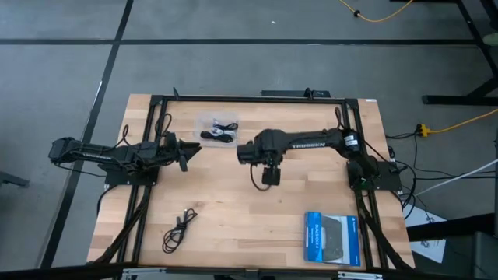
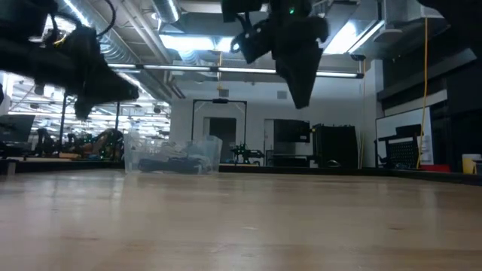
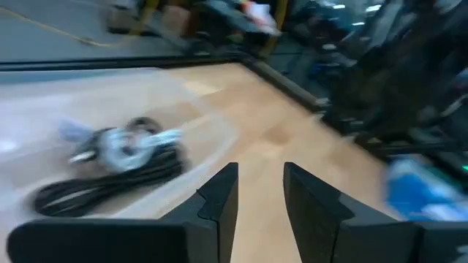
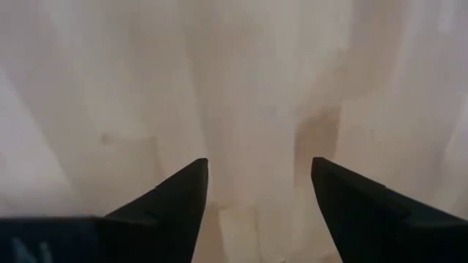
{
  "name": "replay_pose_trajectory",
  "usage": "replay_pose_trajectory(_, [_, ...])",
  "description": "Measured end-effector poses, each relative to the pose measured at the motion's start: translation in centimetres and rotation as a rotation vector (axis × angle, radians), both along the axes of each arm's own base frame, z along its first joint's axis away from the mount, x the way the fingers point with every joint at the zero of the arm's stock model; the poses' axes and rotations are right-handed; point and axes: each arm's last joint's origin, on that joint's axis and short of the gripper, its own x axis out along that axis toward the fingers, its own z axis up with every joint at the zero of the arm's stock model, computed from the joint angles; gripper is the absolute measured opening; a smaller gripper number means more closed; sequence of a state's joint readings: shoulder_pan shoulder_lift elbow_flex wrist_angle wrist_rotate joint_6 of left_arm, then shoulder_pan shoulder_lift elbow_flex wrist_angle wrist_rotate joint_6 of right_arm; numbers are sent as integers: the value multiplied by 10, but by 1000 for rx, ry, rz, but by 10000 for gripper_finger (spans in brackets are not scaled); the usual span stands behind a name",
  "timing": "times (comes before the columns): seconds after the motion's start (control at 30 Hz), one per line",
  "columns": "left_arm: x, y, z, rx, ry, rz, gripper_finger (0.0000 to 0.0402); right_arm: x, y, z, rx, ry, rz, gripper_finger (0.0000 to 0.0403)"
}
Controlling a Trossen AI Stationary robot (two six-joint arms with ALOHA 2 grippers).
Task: Pick and place USB-C Cables
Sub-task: Put the black white charger cable into the transparent bin
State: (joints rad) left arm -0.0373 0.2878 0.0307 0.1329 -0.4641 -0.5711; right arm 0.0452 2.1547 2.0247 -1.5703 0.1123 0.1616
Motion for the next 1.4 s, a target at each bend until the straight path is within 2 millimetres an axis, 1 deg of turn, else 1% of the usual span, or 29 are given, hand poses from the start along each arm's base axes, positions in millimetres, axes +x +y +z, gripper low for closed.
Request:
replay_pose_trajectory(0.03, [1, -1, 9, -7, -27, -35, 99, 0, 6, 0, 3, 3, 34, 247])
replay_pose_trajectory(0.1, [1, -3, 35, 12, -94, -97, 92, -1, 16, 0, 7, 5, 90, 247])
replay_pose_trajectory(0.2, [3, -7, 85, 104, -167, -175, 81, -2, 27, 1, 7, 5, 131, 247])
replay_pose_trajectory(0.3, [8, -13, 136, 198, -174, -269, 77, -3, 33, 1, -29, 5, 165, 247])
replay_pose_trajectory(0.37, [12, -16, 165, 208, -101, -304, 76, -3, 35, 1, -51, 6, 187, 247])
replay_pose_trajectory(0.4, [17, -18, 176, 205, -28, -309, 76, -3, 35, 1, -59, 6, 190, 247])
replay_pose_trajectory(0.5, [31, -22, 198, 168, 253, -318, 76, -3, 34, 1, -68, 6, 191, 247])
replay_pose_trajectory(0.57, [38, -25, 206, 111, 445, -327, 76, -3, 34, 1, -68, 6, 190, 247])
replay_pose_trajectory(0.63, [44, -29, 207, 33, 621, -320, 76, -3, 34, 1, -68, 6, 190, 247])
replay_pose_trajectory(0.7, [52, -35, 203, -62, 742, -333, 76, -3, 34, 1, -68, 6, 190, 247])
replay_pose_trajectory(0.77, [60, -43, 192, -157, 871, -370, 76, -3, 34, 1, -68, 6, 190, 247])
replay_pose_trajectory(0.83, [71, -53, 179, -247, 955, -432, 76, -3, 34, 1, -68, 6, 190, 247])
replay_pose_trajectory(0.9, [78, -64, 164, -357, 1066, -483, 76, -3, 34, 1, -68, 7, 193, 247])
replay_pose_trajectory(0.97, [85, -76, 153, -460, 1133, -520, 76, -3, 34, 1, -68, 7, 194, 247])
replay_pose_trajectory(1.0, [88, -82, 146, -483, 1167, -524, 76, -3, 34, 1, -68, 7, 194, 247])
replay_pose_trajectory(1.07, [92, -94, 136, -465, 1221, -513, 76, -4, 34, 3, -66, 4, 202, 247])
replay_pose_trajectory(1.17, [96, -113, 121, -413, 1288, -486, 76, -12, 35, 9, -64, 3, 223, 247])
replay_pose_trajectory(1.3, [96, -138, 106, -383, 1351, -485, 76, -32, 33, 14, -65, 21, 224, 247])
replay_pose_trajectory(1.4, [97, -154, 99, -347, 1329, -470, 76, -49, 30, 13, -66, 51, 215, 247])
